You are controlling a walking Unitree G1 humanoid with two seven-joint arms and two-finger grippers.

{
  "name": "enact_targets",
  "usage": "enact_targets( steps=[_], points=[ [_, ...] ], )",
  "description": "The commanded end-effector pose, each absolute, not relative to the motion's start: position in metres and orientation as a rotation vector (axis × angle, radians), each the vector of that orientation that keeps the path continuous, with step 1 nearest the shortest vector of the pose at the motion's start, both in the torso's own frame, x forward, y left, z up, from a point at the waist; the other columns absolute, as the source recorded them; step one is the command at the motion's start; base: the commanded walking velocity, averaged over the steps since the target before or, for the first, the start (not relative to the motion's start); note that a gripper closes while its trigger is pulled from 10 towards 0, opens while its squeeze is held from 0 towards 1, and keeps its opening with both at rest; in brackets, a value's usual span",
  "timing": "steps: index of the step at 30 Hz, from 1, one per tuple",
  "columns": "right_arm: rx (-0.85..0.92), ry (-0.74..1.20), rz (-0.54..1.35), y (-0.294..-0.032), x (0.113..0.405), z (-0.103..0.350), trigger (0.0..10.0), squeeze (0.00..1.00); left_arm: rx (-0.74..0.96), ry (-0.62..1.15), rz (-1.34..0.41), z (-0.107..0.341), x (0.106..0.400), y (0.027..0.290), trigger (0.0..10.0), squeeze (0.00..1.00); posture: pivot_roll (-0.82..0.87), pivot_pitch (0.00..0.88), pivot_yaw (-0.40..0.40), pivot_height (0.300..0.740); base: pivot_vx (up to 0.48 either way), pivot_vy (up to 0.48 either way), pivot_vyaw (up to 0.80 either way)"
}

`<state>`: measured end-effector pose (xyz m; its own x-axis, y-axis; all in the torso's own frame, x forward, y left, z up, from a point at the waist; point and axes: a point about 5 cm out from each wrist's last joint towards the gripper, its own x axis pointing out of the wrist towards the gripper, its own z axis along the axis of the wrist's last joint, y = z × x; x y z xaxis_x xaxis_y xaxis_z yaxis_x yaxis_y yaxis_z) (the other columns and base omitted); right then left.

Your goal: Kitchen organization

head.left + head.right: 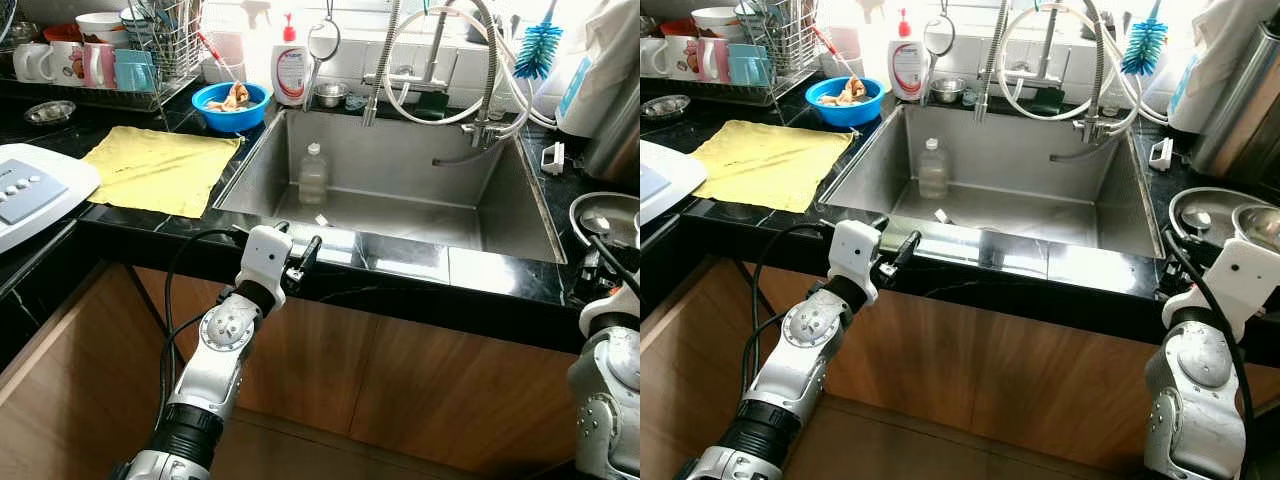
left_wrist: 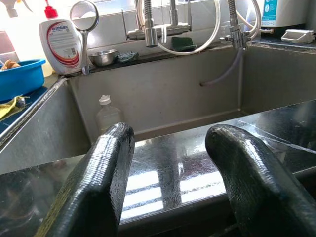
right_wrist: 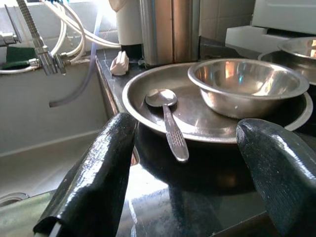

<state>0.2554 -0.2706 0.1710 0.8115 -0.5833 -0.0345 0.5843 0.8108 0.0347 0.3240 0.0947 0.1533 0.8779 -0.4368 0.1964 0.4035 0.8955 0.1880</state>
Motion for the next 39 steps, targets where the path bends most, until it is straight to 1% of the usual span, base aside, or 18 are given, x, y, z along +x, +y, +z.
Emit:
enact_targets(
  steps=[1, 6, 15, 16, 17, 18, 19, 21, 22, 23, 24, 25, 26, 30, 31, 39],
  points=[
    [0.049, 0.035, -0.629, -0.273, 0.257, 0.171, 10.0, 0.00, 0.149, -0.242, -0.443, 0.155, 0.323, 0.094, 10.0, 0.00, 0.00, 0.000, -0.016, 0.740, 0.000, 0.000, 0.00],
    [0.041, 0.077, -0.611, -0.271, 0.260, 0.168, 10.0, 0.00, 0.149, -0.239, -0.440, 0.155, 0.323, 0.095, 10.0, 0.00, 0.00, 0.000, -0.015, 0.740, 0.000, 0.000, 0.00],
    [0.042, 0.086, -0.612, -0.274, 0.263, 0.167, 10.0, 0.00, 0.160, -0.238, -0.439, 0.154, 0.322, 0.095, 10.0, 0.00, 0.00, 0.000, -0.014, 0.740, 0.000, 0.000, 0.00],
    [0.043, 0.083, -0.611, -0.274, 0.263, 0.168, 8.6, 0.00, 0.161, -0.239, -0.438, 0.155, 0.322, 0.095, 10.0, 0.00, 0.00, 0.000, -0.014, 0.740, 0.000, 0.000, 0.00],
    [0.047, 0.074, -0.608, -0.274, 0.264, 0.169, 4.2, 0.00, 0.161, -0.239, -0.438, 0.155, 0.322, 0.096, 10.0, 0.00, 0.00, 0.000, -0.014, 0.740, 0.000, 0.000, 0.00],
    [0.049, 0.068, -0.606, -0.274, 0.264, 0.169, 4.2, 0.00, 0.161, -0.239, -0.438, 0.155, 0.322, 0.096, 10.0, 0.00, 0.00, 0.000, -0.014, 0.740, 0.000, 0.000, 0.00],
    [0.048, 0.067, -0.600, -0.273, 0.265, 0.170, 1.6, 0.00, 0.161, -0.239, -0.438, 0.155, 0.322, 0.096, 10.0, 0.00, 0.00, 0.000, -0.013, 0.740, 0.000, 0.000, 0.00],
    [0.045, 0.072, -0.597, -0.273, 0.266, 0.170, 1.6, 0.00, 0.162, -0.240, -0.438, 0.155, 0.322, 0.096, 10.0, 0.00, 0.00, 0.000, -0.013, 0.740, 0.000, 0.000, 0.00],
    [0.044, 0.073, -0.597, -0.273, 0.266, 0.170, 1.3, 0.00, 0.162, -0.240, -0.438, 0.155, 0.322, 0.096, 10.0, 0.00, 0.00, 0.000, -0.012, 0.740, 0.000, 0.000, 0.00],
    [0.045, 0.074, -0.598, -0.273, 0.266, 0.170, 1.4, 0.00, 0.163, -0.240, -0.439, 0.155, 0.322, 0.096, 10.0, 0.00, 0.00, 0.000, -0.012, 0.740, 0.000, 0.000, 0.00],
    [0.046, 0.075, -0.597, -0.273, 0.266, 0.169, 2.3, 0.00, 0.163, -0.240, -0.439, 0.155, 0.322, 0.096, 10.0, 0.00, 0.00, 0.000, -0.012, 0.740, 0.000, 0.000, 0.00],
    [0.046, 0.075, -0.597, -0.273, 0.266, 0.169, 2.3, 0.00, 0.163, -0.240, -0.439, 0.155, 0.322, 0.096, 10.0, 0.00, 0.00, 0.000, -0.012, 0.740, 0.000, 0.000, 0.00],
    [0.046, 0.076, -0.596, -0.273, 0.266, 0.169, 3.6, 0.00, 0.163, -0.240, -0.439, 0.155, 0.322, 0.096, 10.0, 0.00, 0.00, 0.000, -0.012, 0.740, 0.000, 0.000, 0.00],
    [0.046, 0.077, -0.595, -0.273, 0.267, 0.169, 3.6, 0.00, 0.163, -0.239, -0.439, 0.155, 0.322, 0.096, 10.0, 0.00, 0.00, 0.000, -0.012, 0.740, 0.000, 0.000, 0.00],
    [0.045, 0.089, -0.594, -0.272, 0.267, 0.167, 10.0, 0.00, 0.164, -0.239, -0.440, 0.155, 0.322, 0.096, 10.0, 0.00, 0.00, 0.000, -0.010, 0.740, 0.000, 0.000, 0.00],
    [0.047, 0.123, -0.599, -0.273, 0.266, 0.161, 10.0, 0.00, 0.166, -0.236, -0.444, 0.155, 0.321, 0.096, 10.0, 0.00, 0.00, 0.000, -0.009, 0.740, 0.000, 0.000, 0.00]
  ],
)
